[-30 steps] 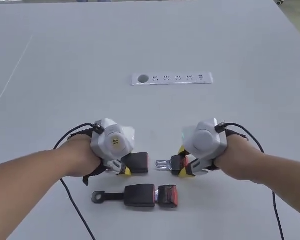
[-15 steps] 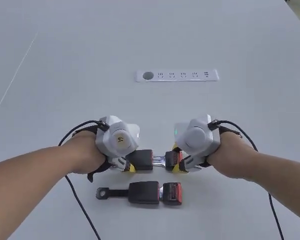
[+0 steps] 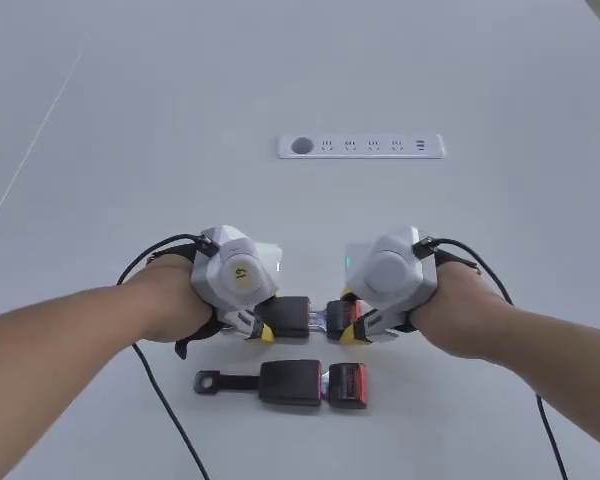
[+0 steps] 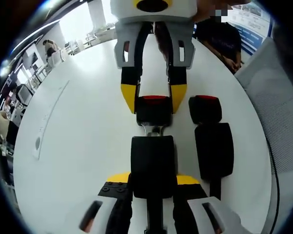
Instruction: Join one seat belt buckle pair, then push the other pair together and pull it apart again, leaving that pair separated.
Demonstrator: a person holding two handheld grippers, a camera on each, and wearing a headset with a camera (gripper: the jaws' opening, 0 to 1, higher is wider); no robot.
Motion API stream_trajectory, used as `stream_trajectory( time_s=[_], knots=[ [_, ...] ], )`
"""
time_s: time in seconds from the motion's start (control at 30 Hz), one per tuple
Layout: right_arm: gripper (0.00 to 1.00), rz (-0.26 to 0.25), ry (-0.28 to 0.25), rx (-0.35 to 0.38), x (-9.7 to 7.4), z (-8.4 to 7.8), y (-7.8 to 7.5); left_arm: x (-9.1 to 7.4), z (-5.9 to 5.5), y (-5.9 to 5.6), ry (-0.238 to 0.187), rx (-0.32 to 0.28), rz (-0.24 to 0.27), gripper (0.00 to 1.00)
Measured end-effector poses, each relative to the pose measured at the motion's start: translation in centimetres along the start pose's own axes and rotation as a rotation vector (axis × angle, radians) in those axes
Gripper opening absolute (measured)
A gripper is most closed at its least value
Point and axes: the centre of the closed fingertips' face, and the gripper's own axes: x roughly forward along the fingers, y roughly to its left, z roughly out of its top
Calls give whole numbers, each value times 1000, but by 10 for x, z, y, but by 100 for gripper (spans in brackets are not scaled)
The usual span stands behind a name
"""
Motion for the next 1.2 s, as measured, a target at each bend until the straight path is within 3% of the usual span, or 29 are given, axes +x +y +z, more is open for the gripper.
stream_trajectory(
  time_s=[0.17,0.53,0.73,0.9,1.0,1.2],
  knots=[
    [28,5,4,5,0,1,-1,0,0,0,10,1,-5,30],
    [28,-1,5,3,5,11,-1,-1,0,1,-38,-32,19,30],
    [28,-1,11,-3,6,11,-2,0,1,0,-36,-20,10,30],
    [28,3,62,-17,9,14,-2,-1,1,-1,-51,-34,14,30],
    [28,3,35,-4,7,12,-2,0,1,-1,-38,-33,13,30],
    [28,-2,31,-10,8,13,-2,0,0,0,-28,-33,10,30]
  ],
)
